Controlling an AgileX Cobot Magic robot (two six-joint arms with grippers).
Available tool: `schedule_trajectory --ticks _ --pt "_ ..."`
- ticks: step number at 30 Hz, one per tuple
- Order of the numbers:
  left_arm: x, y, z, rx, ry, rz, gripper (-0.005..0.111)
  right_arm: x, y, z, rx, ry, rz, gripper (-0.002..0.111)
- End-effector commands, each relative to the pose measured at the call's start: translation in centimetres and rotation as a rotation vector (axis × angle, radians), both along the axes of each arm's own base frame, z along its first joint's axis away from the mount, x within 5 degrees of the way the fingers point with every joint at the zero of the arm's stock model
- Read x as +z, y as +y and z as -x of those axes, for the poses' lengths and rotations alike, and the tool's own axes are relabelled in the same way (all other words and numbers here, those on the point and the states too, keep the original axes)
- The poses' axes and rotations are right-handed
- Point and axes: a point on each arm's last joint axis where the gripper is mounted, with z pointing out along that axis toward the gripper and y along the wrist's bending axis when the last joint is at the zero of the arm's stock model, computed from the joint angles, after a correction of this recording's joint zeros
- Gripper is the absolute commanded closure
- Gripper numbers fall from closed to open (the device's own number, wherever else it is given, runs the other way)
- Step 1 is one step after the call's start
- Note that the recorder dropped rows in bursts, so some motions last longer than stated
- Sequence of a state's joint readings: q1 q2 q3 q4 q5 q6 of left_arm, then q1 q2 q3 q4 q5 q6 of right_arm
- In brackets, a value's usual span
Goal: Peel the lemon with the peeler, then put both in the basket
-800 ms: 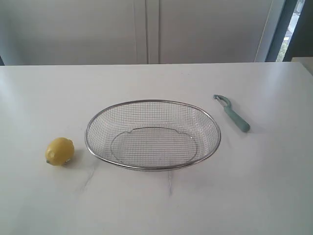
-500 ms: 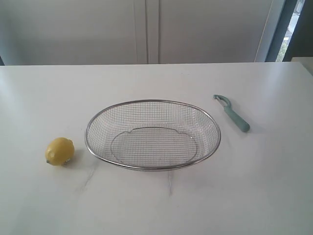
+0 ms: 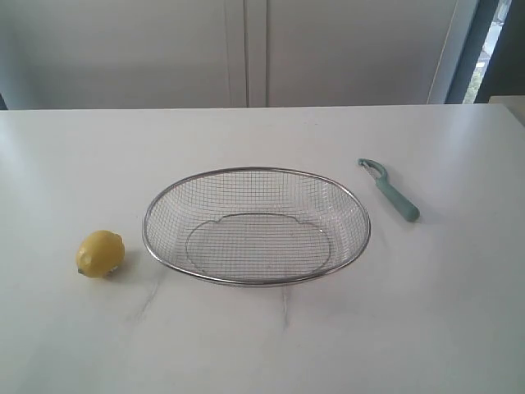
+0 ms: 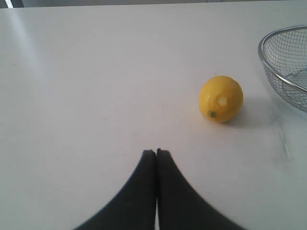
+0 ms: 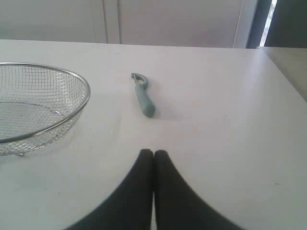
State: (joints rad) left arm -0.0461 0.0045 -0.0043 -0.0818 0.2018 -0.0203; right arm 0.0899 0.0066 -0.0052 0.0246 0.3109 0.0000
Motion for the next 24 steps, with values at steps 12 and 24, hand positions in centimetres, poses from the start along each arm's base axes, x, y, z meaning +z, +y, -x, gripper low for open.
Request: schedule_trajectory --ticks 12,24 --pt "-0.1 0.0 0.0 0.004 0.001 0.001 0.107 3.2 -0.1 -0.1 -0.006 -0.374 -0.037 0.108" --pt "-0.1 0.0 0.0 0.004 0.001 0.001 0.107 3.4 -0.1 -0.1 -0.009 -0.381 -0.100 0.108"
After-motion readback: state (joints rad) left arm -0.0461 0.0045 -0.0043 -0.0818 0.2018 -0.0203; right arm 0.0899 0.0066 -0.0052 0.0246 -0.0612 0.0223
